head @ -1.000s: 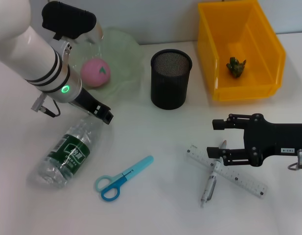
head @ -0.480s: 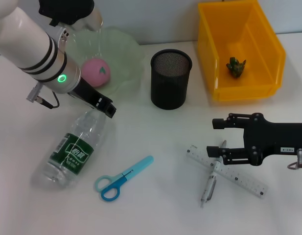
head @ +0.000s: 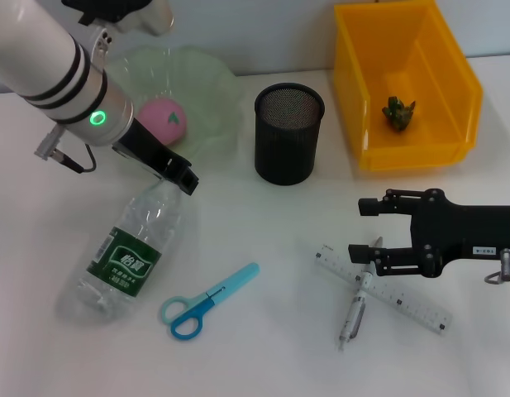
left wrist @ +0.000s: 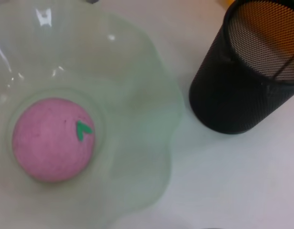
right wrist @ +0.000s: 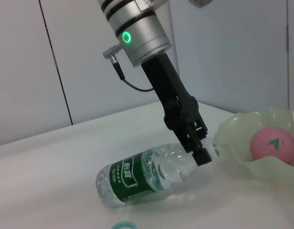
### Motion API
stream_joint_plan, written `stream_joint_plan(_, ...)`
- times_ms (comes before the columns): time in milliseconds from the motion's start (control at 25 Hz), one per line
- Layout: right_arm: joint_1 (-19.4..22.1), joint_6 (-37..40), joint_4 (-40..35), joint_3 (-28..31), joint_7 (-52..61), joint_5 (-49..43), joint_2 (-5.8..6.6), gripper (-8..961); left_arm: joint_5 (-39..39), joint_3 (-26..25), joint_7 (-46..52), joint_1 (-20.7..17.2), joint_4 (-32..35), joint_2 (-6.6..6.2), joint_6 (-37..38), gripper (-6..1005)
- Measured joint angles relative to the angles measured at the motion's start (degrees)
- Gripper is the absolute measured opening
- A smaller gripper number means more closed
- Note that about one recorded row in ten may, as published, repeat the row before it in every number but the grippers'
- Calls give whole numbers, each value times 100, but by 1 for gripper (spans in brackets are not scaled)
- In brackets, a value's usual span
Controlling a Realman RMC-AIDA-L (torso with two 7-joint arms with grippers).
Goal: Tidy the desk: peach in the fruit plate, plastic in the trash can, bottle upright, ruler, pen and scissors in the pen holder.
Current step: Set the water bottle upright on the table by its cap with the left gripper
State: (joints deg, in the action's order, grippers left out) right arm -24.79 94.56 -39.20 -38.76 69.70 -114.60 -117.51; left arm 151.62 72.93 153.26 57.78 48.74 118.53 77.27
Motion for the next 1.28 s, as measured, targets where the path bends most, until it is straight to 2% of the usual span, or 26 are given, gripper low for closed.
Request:
stream_joint_plan(680,-4,-9,0,50,-1,-1,13,762,85,-167,0,-95,834,-24,747,438)
stream_joint_plan(1280,-25,-7,0,62,-1,-1,27,762,301,-547,-7,-155,1485,-41,1316,439)
